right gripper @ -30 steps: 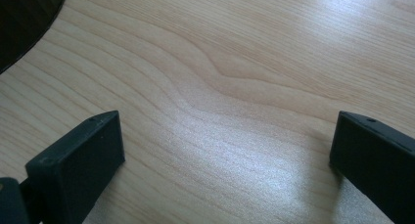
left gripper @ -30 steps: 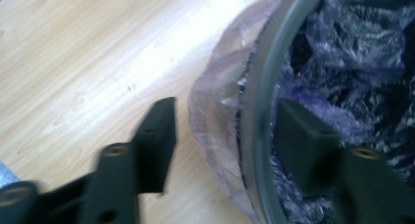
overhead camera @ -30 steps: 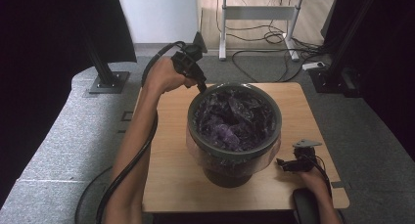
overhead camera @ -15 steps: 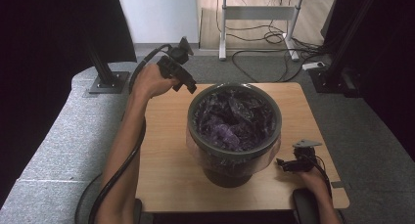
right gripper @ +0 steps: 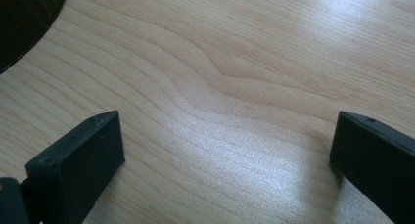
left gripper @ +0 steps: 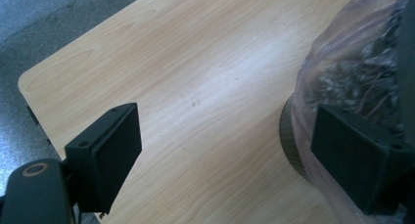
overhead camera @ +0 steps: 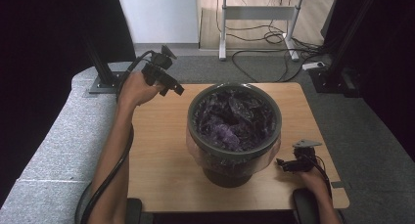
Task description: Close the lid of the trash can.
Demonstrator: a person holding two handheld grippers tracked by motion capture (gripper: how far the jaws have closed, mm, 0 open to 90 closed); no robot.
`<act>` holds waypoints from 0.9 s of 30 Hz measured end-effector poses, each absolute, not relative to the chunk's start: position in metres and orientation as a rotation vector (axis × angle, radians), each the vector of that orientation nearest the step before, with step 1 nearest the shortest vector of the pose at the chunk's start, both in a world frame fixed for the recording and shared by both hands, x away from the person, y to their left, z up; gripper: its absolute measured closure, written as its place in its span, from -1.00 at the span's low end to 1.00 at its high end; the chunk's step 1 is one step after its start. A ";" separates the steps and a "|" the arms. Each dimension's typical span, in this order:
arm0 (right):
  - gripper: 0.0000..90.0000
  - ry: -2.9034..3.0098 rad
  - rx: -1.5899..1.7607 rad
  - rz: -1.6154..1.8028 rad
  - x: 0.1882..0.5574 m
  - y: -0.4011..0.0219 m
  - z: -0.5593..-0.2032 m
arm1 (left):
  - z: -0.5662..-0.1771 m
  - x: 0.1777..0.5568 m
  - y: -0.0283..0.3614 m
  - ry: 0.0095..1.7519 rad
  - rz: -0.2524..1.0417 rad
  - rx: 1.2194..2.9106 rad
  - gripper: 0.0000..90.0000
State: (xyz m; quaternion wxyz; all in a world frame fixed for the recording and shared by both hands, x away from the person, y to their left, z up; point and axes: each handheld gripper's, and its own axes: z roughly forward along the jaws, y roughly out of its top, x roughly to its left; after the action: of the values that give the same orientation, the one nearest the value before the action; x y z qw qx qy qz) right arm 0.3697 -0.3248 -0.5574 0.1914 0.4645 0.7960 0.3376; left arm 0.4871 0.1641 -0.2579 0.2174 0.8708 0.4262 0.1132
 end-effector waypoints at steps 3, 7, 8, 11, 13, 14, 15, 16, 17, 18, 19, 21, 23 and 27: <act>-1.00 2.235 1.305 0.948 0.370 -0.325 -0.557 | -0.264 0.486 0.172 1.185 0.321 2.407 -0.74; -1.00 2.234 1.306 0.948 0.370 -0.325 -0.557 | -0.272 0.484 0.183 1.192 0.321 2.385 -0.74; -1.00 2.234 1.305 0.948 0.370 -0.325 -0.557 | -0.274 0.484 0.186 1.193 0.320 2.382 -0.74; -1.00 2.234 1.305 0.948 0.370 -0.325 -0.557 | -0.278 0.482 0.189 1.198 0.330 2.380 -0.74; -1.00 2.234 1.305 0.948 0.370 -0.325 -0.557 | -0.282 0.479 0.193 1.190 0.333 2.374 -0.74; -1.00 2.234 1.306 0.948 0.370 -0.325 -0.557 | -0.285 0.478 0.195 1.189 0.332 2.367 -0.74; -1.00 2.234 1.305 0.947 0.370 -0.325 -0.557 | -0.286 0.477 0.196 1.191 0.335 2.361 -0.74; -1.00 2.235 1.305 0.947 0.370 -0.325 -0.557 | -0.289 0.476 0.198 1.192 0.341 2.359 -0.74; -1.00 2.234 1.306 0.948 0.369 -0.325 -0.557 | -0.291 0.475 0.200 1.190 0.343 2.357 -0.74; -1.00 2.234 1.306 0.948 0.369 -0.325 -0.557 | -0.294 0.474 0.201 1.190 0.343 2.355 -0.74; -1.00 2.234 1.306 0.948 0.369 -0.325 -0.557 | -0.296 0.473 0.203 1.190 0.338 2.352 -0.74; -1.00 2.234 1.306 0.947 0.369 -0.325 -0.557 | -0.301 0.471 0.206 1.190 0.341 2.349 -0.74; -1.00 2.234 1.305 0.947 0.369 -0.325 -0.557 | -0.305 0.470 0.209 1.188 0.346 2.343 -0.74; -1.00 2.234 1.304 0.946 0.369 -0.325 -0.557 | -0.314 0.466 0.214 1.182 0.354 2.342 -0.74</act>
State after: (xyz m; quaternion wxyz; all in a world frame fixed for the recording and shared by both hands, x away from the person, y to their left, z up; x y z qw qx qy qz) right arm 0.3695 -0.3248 -0.5574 0.1921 0.4647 0.7959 0.3371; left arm 0.4657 0.2137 -0.3145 0.2446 0.8578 0.4331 0.1296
